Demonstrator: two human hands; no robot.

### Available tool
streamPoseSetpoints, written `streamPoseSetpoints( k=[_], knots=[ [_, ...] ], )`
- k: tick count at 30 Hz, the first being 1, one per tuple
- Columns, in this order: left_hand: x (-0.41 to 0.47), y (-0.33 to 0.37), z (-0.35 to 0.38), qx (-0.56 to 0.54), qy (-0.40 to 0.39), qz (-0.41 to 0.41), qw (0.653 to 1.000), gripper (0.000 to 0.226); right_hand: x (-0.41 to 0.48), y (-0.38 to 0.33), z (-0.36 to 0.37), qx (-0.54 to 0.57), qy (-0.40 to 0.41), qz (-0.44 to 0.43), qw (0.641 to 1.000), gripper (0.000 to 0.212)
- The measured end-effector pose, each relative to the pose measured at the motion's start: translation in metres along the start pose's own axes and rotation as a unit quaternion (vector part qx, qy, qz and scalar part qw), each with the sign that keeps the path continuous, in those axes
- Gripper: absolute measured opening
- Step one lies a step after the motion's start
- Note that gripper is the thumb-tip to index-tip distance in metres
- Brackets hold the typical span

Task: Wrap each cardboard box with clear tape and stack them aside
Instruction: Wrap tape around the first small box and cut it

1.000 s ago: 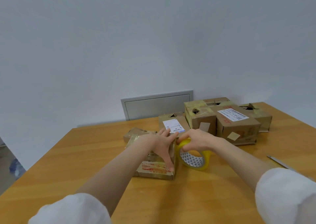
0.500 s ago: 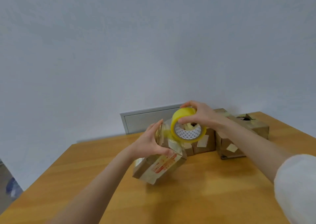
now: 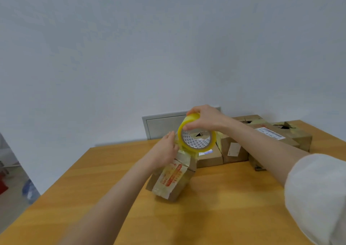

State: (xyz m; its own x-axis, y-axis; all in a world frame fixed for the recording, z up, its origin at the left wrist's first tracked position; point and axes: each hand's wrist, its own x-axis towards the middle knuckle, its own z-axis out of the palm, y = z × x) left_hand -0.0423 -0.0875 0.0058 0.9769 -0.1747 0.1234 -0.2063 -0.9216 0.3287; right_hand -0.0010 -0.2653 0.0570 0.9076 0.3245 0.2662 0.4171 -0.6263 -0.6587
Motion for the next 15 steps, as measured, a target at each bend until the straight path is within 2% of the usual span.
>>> streamPoseSetpoints(
  k=[3,10,15],
  knots=[
    [-0.004,-0.008,-0.001,0.030,0.010,-0.003,0.999,0.055,-0.007,0.008,0.001,0.063,-0.025,0.012,0.998,0.066],
    [-0.006,-0.003,-0.001,0.076,0.005,-0.014,0.997,0.052,-0.032,0.029,0.015,0.223,0.025,0.025,0.974,0.051],
    [-0.010,0.000,-0.008,0.038,-0.030,-0.020,0.999,0.056,-0.035,0.029,0.007,0.198,0.046,0.020,0.979,0.045]
  ],
)
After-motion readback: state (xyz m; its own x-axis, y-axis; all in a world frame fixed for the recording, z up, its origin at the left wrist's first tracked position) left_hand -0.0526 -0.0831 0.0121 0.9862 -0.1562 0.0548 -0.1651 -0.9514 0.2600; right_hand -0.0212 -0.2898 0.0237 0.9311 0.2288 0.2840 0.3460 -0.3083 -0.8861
